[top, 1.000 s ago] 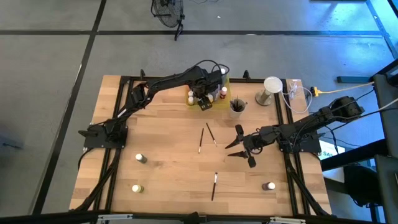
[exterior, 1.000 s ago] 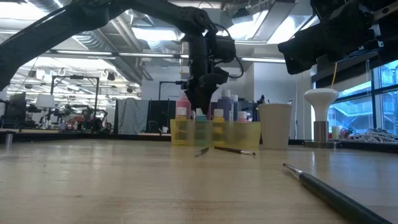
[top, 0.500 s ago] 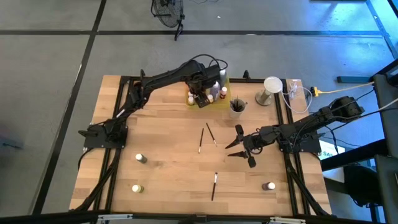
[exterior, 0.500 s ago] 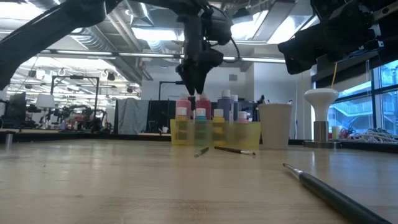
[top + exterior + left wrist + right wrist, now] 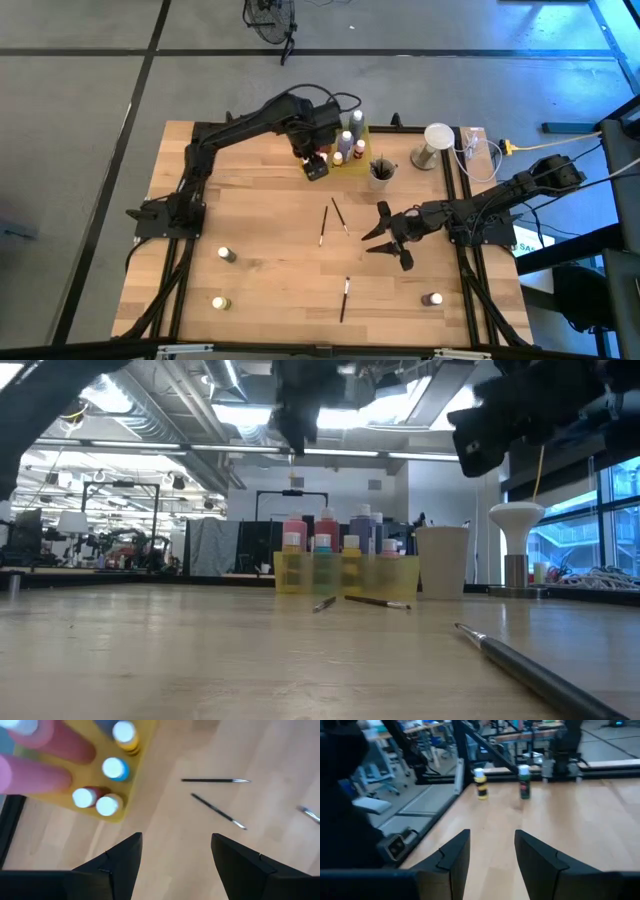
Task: Pick & Place Paint Supplies
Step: Put the silver paint brush into the white cup
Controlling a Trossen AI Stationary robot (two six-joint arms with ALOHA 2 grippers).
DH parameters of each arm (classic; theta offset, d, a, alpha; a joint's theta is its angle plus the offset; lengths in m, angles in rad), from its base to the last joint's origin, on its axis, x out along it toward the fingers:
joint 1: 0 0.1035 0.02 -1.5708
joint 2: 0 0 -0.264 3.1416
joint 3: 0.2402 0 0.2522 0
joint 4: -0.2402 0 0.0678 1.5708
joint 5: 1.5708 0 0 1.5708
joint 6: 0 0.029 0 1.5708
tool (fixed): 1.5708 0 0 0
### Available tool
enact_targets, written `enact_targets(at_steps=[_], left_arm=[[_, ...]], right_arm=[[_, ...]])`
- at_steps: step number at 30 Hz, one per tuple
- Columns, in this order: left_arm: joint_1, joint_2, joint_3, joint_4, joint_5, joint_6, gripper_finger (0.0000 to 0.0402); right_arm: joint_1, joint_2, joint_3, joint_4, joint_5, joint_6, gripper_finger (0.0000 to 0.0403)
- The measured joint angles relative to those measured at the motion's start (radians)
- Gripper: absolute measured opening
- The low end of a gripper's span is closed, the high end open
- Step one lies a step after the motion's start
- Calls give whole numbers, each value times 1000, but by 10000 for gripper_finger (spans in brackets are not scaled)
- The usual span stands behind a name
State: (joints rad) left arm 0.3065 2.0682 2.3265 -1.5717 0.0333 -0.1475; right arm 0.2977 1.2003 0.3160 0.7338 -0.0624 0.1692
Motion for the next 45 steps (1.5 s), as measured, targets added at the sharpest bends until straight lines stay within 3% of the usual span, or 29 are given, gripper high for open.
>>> enact_targets(at_steps=[10, 19, 26, 29, 33, 38, 45], left_arm=[[-174, -155, -1, 0, -144, 29, 232], [-341, -215, -1, 1, -368, -12, 234], [-456, -331, -6, 3, -390, 2, 235], [-495, -423, -52, 3, -446, -10, 234], [-527, -587, -196, 2, -576, -94, 233], [-550, -832, -502, 53, -678, -234, 235], [-555, -1167, -1016, 416, -610, -233, 231]], right_arm=[[68, 0, 115, -129, -46, 9, 157], [98, 0, 134, -188, -43, 106, 157], [97, 0, 134, -193, -15, 105, 157], [96, 0, 134, -193, -7, 104, 157], [96, 0, 142, -222, 51, 112, 157], [96, 0, 259, -465, 137, 133, 157], [78, 3, 481, -909, 273, 353, 157]])
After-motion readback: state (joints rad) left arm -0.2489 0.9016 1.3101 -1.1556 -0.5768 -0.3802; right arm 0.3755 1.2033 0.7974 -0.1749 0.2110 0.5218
